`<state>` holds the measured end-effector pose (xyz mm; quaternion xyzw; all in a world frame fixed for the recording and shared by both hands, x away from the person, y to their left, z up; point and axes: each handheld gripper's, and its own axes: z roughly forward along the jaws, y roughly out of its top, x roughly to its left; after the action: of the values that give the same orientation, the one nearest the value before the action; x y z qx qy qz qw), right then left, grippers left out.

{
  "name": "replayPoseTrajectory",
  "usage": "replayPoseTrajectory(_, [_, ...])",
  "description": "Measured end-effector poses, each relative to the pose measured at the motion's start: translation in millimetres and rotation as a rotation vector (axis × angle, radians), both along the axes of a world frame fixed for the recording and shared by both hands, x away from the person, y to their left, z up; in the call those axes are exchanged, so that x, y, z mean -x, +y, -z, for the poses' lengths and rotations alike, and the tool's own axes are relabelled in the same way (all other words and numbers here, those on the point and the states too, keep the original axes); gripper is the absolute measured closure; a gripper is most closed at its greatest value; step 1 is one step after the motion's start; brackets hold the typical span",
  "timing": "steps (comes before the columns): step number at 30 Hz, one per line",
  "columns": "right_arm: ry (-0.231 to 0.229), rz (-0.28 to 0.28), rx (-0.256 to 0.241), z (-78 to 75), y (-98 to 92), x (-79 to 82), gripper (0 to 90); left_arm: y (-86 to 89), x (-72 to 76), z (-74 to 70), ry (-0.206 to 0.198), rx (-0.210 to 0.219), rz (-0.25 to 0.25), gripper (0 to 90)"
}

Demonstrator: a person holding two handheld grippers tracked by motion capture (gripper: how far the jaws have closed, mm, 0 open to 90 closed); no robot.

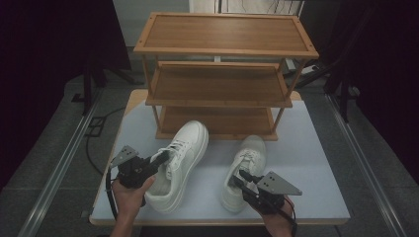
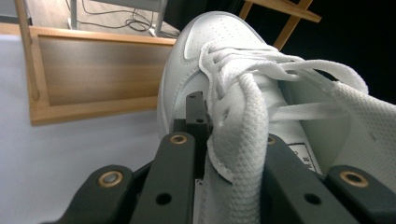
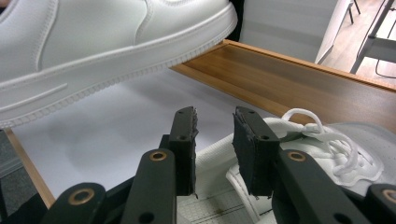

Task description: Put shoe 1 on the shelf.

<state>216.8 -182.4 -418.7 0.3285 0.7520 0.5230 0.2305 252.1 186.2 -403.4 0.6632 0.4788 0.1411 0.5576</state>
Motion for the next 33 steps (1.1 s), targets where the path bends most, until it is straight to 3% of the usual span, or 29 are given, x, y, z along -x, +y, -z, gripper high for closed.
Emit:
replayPoseTrajectory(7, [0.002,0.005,-0.008,0.5,-2.0,-0.8,69.0,-6.4,-4.7,-11.3,-0.02,0.012,0.015,84.0])
replayPoseTrajectory(28, [0.004,0.013,-0.014,0.2,-4.4,-1.2,69.0,-19.0,-36.4,-39.7,-0.031,0.069,0.027,84.0])
replayPoseTrajectory(33, [0.005,0.016,-0.014,0.4,-4.8,-1.5,69.0,-18.7,-35.7,-40.7,-0.029,0.065,0.028,84.1])
